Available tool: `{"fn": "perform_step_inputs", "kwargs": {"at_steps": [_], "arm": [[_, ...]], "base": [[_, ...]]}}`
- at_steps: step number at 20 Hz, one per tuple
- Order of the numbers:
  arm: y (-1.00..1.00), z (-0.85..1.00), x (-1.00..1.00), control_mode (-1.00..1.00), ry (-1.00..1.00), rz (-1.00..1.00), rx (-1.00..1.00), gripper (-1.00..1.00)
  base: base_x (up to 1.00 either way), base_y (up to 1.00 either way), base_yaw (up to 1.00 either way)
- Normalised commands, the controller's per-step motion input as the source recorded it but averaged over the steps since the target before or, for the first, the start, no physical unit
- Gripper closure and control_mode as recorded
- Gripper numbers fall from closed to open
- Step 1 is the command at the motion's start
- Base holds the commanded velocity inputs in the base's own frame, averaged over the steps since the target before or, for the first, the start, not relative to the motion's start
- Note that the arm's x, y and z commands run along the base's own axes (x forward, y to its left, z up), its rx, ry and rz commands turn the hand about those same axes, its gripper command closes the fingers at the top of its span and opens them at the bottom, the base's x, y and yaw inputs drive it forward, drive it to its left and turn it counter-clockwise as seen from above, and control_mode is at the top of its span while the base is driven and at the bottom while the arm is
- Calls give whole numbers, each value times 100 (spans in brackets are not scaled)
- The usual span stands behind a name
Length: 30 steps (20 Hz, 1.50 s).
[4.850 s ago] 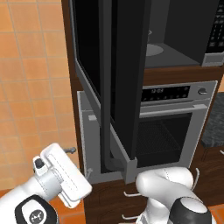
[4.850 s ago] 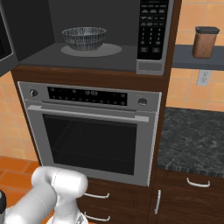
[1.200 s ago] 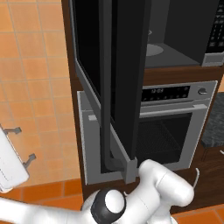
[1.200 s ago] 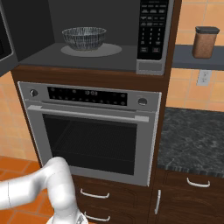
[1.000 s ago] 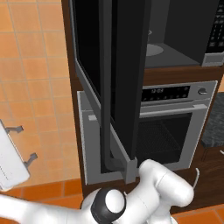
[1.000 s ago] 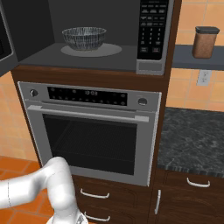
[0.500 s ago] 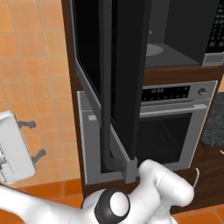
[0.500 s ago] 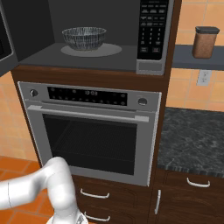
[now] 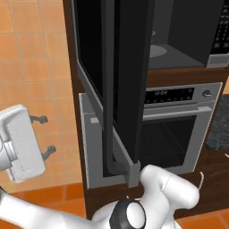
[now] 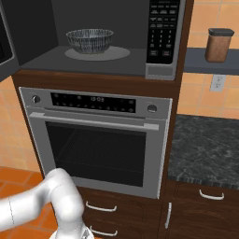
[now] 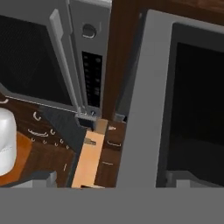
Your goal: Open the microwave, place the bowl with waffle inside the microwave, then close the microwave door and turn it on.
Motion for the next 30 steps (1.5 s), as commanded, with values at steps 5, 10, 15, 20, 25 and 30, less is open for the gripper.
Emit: {"fn": "perform_step_inputs", "kwargs": {"at_steps": [5,10,15,20,25,30], "arm": [[-29,12,-23,-100,0,13,0,-100],[-37,29,-24,-100,0,12,0,-100],[-40,30,-24,-100,0,11,0,-100],[-58,27,-39,-100,0,11,0,-100],[-93,26,-53,-100,0,12,3,-100],[-74,55,-25,-100,1,8,7,-100]], "base": [[0,0,0],[0,0,0],[0,0,0],[0,0,0],[0,0,0],[0,0,0]]}}
